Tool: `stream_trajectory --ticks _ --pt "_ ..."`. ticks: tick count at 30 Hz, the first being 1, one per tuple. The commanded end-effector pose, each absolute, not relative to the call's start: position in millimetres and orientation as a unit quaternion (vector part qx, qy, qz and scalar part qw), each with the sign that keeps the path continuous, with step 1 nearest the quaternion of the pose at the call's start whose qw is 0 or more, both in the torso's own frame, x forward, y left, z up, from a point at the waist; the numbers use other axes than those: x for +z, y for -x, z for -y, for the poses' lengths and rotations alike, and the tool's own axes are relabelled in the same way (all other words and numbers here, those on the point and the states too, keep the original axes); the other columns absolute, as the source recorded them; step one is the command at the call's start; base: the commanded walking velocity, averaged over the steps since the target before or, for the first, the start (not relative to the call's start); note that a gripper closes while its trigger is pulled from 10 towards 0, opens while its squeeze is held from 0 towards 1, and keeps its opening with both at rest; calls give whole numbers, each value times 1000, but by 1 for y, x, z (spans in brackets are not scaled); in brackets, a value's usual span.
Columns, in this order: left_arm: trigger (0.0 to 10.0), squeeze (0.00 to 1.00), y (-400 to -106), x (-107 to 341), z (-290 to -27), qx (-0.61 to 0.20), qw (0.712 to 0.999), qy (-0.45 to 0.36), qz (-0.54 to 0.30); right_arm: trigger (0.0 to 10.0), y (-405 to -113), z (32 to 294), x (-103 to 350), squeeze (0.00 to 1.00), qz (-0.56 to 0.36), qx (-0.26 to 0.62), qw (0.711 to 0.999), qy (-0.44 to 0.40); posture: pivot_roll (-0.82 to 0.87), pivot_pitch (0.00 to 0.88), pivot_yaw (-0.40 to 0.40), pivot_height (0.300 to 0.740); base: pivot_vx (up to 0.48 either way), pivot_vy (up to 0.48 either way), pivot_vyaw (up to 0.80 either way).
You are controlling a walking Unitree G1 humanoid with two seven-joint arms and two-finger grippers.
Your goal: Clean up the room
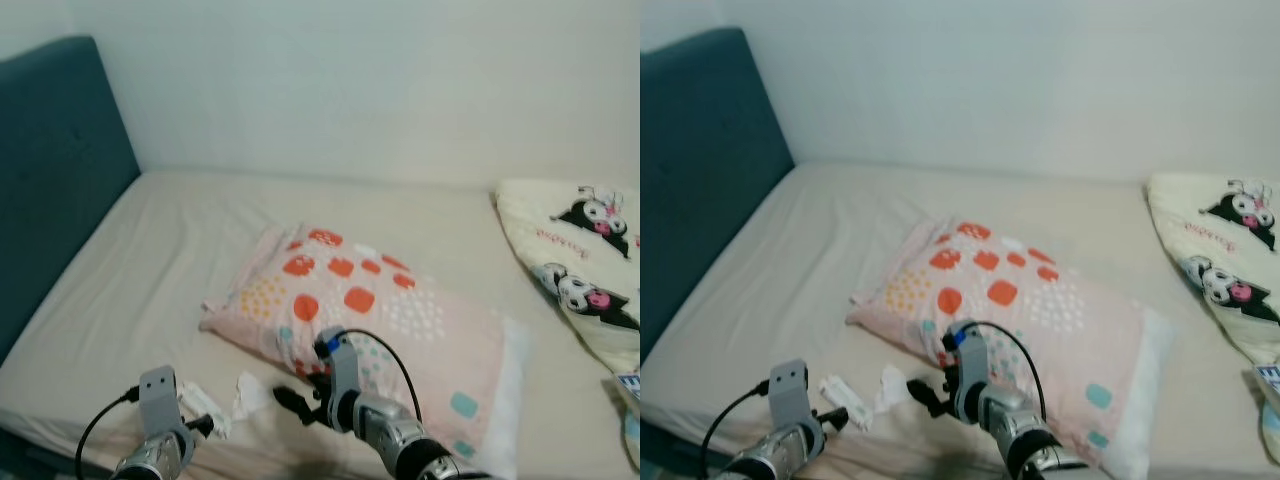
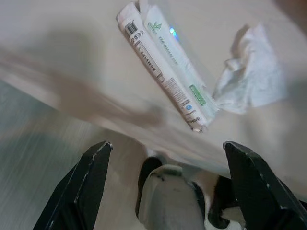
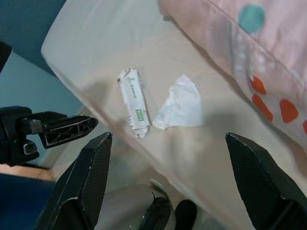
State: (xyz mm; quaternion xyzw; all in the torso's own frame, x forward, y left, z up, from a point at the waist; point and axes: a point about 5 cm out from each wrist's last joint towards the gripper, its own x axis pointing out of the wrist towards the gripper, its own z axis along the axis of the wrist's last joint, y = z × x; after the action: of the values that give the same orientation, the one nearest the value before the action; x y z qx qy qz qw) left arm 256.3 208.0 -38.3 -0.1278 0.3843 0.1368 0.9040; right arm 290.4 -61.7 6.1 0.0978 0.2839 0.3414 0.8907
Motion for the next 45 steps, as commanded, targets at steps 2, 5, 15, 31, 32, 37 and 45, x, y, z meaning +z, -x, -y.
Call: stream_trajectory --ticks 2,5,15,31,32,37,45 --pt "10000 0 -262 -33 -214 144 908 133 -370 10000 -298 62 14 0 -260 337 899 -103 -111 90 10 600 0 0 0" --pt "10000 0 -265 -30 -215 142 911 132 -364 10000 -300 62 18 0 -249 334 902 -111 -111 90 10 600 0 0 0" --pt "10000 0 -268 -25 -222 151 918 102 -353 10000 -295 53 15 0 -249 339 901 -107 -103 130 25 600 0 0 0" --pt "10000 0 -295 -4 -209 128 924 211 -291 10000 -283 42 7 0 -250 355 894 -107 -104 153 37 585 0 0 0" --pt "10000 0 -296 -3 -208 126 925 213 -288 10000 -283 42 8 0 -249 356 894 -107 -104 153 37 585 0 0 0" --pt "10000 0 -302 4 -209 126 926 235 -268 10000 -282 40 7 0 -250 362 893 -99 -110 162 36 585 0 0 0" --pt "10000 0 -324 32 -214 110 932 288 -189 10000 -281 38 8 0 -245 369 892 -91 -129 178 28 556 0 0 0"
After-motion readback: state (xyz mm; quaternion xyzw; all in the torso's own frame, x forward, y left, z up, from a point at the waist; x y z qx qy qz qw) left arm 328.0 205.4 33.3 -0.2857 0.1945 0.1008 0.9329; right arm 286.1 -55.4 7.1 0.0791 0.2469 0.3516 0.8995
